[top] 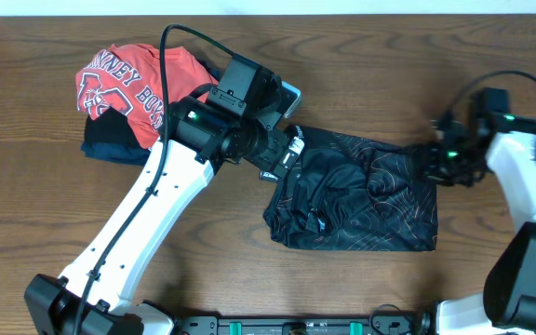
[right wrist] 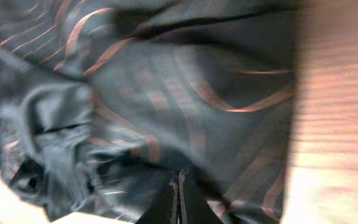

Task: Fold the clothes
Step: 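Fold the right end leftward over the strip's middle with the right gripper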

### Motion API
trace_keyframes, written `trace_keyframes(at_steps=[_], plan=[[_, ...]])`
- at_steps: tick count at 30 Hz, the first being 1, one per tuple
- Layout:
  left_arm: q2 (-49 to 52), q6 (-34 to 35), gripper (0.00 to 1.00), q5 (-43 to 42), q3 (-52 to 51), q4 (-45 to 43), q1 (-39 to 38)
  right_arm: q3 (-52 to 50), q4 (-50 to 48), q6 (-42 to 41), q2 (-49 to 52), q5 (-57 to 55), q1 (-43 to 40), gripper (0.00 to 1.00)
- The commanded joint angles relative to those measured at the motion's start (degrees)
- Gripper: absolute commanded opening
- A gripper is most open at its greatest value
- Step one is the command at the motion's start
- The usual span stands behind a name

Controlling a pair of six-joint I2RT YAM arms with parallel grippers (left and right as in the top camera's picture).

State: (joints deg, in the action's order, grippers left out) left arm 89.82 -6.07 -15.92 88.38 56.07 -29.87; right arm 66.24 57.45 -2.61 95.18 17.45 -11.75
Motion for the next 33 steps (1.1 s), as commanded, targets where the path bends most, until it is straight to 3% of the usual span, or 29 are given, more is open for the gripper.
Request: trace_keyframes(at_steps=[1,9,13,15,17,22,26,33], plan=[[-0.1,-0.5,1.00,0.5,0.7,-0.1,0.2,-1.7,-1.1,-0.1,-1.0,0.1,-1.5,0.01],[-0.1,-0.8,1.00,0.5,0.7,0.0,0.2,-15.6,-15.4,-3.9,-1.0,11.3,4.4,0.01],[-0.1,-1.2,1.00,0.5,0.7,0.0,0.2,-14.9,-6.6,9.0,-2.2,21.4,7.6,0.01],[-0.1,-1.2,1.00,0.5,0.7,-0.1,0.2,-12.4,0.8,16.1,-3.9,21.2,7.8,0.01],[-0.1,-1.7,1.00,0.5,0.7,-0.2,0.2,-9.6,5.0,17.8,-5.8,19.9,7.4,0.01],[-0.1,-1.9,1.00,0.5,0.7,-0.5,0.2,-6.3,1.7,9.6,-10.0,16.2,4.4,0.01],[-0.1,-1.8,1.00,0.5,0.7,-0.2,0.2,-6.7,-3.5,0.3,-10.4,7.0,2.8,0.01],[-0.1,-1.8,1.00,0.5,0.7,0.3,0.2,-13.7,-8.5,-4.1,-7.3,2.3,4.2,0.01]])
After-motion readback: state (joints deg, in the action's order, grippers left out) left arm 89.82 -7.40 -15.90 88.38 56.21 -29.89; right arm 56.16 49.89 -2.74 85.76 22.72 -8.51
